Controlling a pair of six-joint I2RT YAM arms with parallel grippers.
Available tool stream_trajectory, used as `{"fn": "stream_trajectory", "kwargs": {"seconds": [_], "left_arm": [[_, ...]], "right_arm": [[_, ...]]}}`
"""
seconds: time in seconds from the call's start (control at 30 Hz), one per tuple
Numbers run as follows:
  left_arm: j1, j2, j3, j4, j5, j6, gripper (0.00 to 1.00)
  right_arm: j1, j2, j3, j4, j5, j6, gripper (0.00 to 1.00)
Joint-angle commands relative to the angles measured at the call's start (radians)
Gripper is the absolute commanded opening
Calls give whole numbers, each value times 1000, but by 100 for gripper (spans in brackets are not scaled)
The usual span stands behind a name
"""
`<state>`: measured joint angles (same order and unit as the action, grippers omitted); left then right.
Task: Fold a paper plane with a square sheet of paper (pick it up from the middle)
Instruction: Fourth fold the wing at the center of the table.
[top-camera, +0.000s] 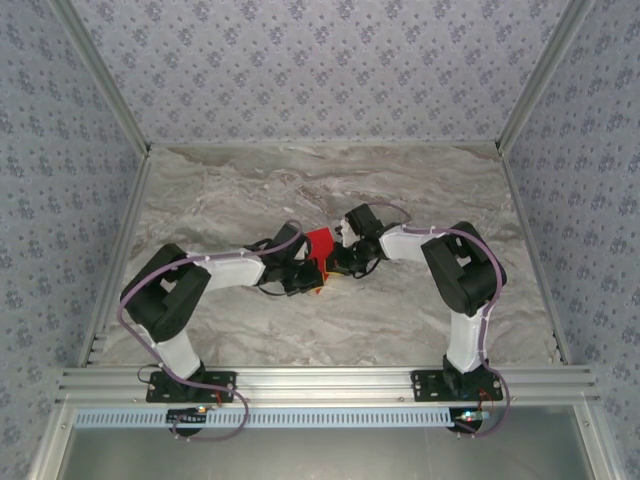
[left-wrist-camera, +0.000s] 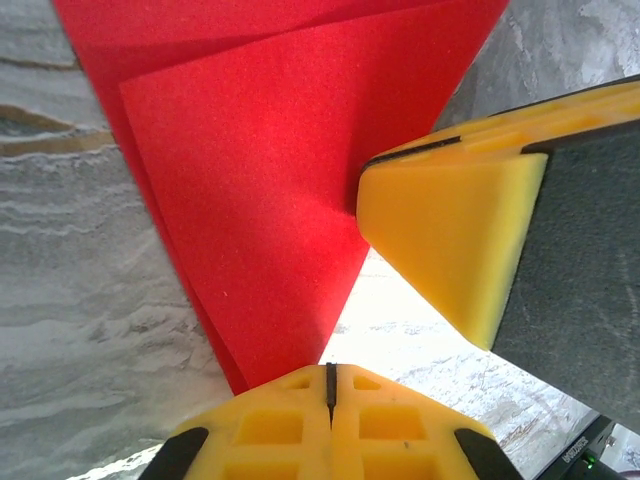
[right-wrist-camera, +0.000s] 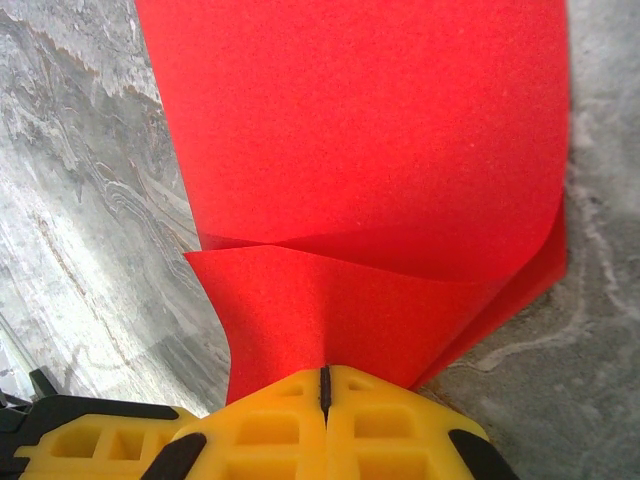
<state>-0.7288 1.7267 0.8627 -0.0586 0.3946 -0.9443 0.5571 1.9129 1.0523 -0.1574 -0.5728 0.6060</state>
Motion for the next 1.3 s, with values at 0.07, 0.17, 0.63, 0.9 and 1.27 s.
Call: {"fn": "stream_trajectory", "kwargs": {"seconds": [0.07, 0.17, 0.63, 0.9, 1.27], "left_arm": [[-3, 0, 65, -37, -61, 22, 0], [-3, 35, 68, -45, -52, 18, 0], [-2, 56, 32, -86, -43, 12, 0], [-2, 62, 19, -115, -65, 7, 0], [-3, 71, 8, -131, -78, -1, 0]], "right_arm": [[7, 11, -5, -37, 1, -2, 0], [7, 14, -2, -39, -1, -3, 0], [0, 7, 12, -43, -1, -8, 0], [-6, -32, 25, -16, -19, -45, 0], [18, 20, 4, -43, 7, -90, 0]]}}
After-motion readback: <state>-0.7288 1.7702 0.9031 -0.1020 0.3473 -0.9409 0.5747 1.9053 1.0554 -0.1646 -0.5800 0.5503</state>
